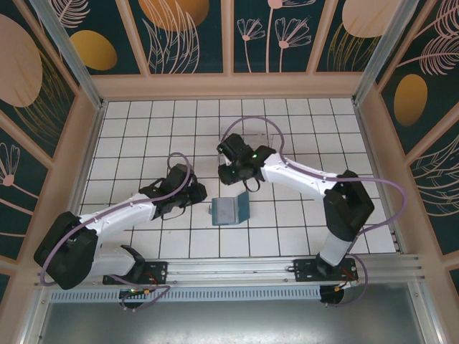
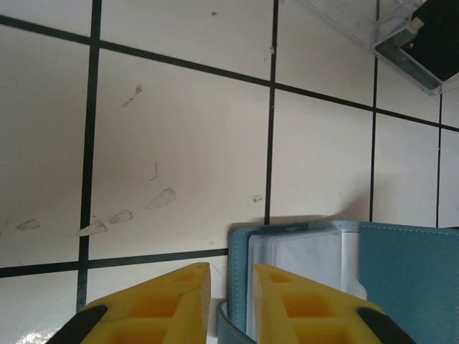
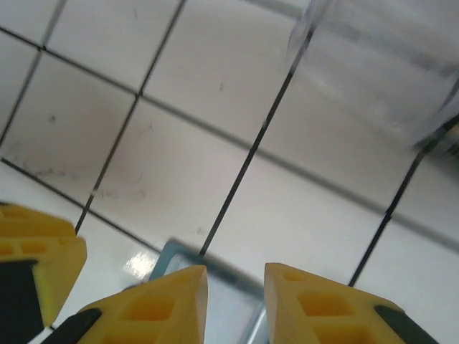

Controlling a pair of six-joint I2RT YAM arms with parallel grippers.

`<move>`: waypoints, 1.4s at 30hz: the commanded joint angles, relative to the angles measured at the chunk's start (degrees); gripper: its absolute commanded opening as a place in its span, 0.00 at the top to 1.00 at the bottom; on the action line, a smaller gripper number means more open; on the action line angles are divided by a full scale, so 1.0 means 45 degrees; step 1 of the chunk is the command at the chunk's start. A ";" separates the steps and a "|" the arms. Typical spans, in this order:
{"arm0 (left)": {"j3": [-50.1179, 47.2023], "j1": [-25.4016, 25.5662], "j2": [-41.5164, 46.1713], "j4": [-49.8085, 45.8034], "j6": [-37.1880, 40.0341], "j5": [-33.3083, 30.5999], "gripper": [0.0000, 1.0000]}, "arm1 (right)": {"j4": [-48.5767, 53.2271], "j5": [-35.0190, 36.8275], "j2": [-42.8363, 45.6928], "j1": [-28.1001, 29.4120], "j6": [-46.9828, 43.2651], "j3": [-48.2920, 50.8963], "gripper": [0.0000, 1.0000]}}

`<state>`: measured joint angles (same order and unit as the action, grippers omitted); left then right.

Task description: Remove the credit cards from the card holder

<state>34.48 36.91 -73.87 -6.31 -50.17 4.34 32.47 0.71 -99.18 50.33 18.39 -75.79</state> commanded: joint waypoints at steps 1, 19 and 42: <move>-0.0664 -0.0329 0.0102 0.1080 -0.0619 0.0910 0.77 | 0.1075 -0.0351 -0.0503 0.0748 0.2727 0.0139 0.67; -0.1453 -0.0413 0.0826 0.1243 -0.0807 0.0777 0.76 | 0.1540 0.0519 -0.2741 0.2230 0.3374 0.0104 0.54; -0.0162 -0.0090 0.0223 0.0685 -0.0168 0.1337 0.79 | 0.1002 0.1033 -0.1462 0.2174 0.3644 0.0755 0.92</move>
<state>31.33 35.70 -72.07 -2.07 -52.18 8.99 37.32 4.67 -109.38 60.47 33.45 -74.50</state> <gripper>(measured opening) 0.211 0.078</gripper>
